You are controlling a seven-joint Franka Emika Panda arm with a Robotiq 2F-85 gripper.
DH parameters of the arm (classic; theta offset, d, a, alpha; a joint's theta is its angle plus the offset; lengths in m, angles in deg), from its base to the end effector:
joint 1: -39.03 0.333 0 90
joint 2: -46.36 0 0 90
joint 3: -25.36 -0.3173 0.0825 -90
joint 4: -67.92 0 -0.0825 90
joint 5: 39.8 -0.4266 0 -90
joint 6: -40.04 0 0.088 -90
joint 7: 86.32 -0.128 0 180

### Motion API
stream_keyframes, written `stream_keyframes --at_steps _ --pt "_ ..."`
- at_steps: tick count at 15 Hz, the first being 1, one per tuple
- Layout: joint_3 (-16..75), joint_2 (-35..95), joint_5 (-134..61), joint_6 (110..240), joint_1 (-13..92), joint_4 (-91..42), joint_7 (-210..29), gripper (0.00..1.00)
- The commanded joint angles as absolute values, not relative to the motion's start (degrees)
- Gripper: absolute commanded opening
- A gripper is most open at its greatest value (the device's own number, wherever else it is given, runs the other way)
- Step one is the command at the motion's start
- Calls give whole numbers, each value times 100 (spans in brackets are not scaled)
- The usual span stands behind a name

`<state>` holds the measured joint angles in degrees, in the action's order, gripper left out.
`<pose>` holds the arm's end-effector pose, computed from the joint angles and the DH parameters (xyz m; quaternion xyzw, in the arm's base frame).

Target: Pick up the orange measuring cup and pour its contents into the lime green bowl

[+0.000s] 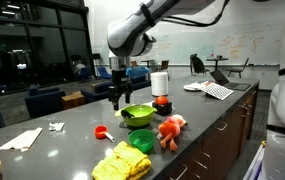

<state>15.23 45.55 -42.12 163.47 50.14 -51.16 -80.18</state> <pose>0.5526 0.2171 0.3859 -0.9734 -0.2261 -0.0283 0.0224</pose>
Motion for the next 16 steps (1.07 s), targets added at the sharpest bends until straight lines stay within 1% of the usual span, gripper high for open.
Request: stream_keyframes --at_steps 1,10,14,16 --pt "1418 3721 -4323 16330 5059 -4330 -7920 100" --pt "1351 2379 -4289 16342 5091 -3265 -8110 100" --pt "1362 2082 -4272 16293 5101 -3030 -8141 100" --pt "1369 2152 -4220 16354 5084 -3188 -8056 100"
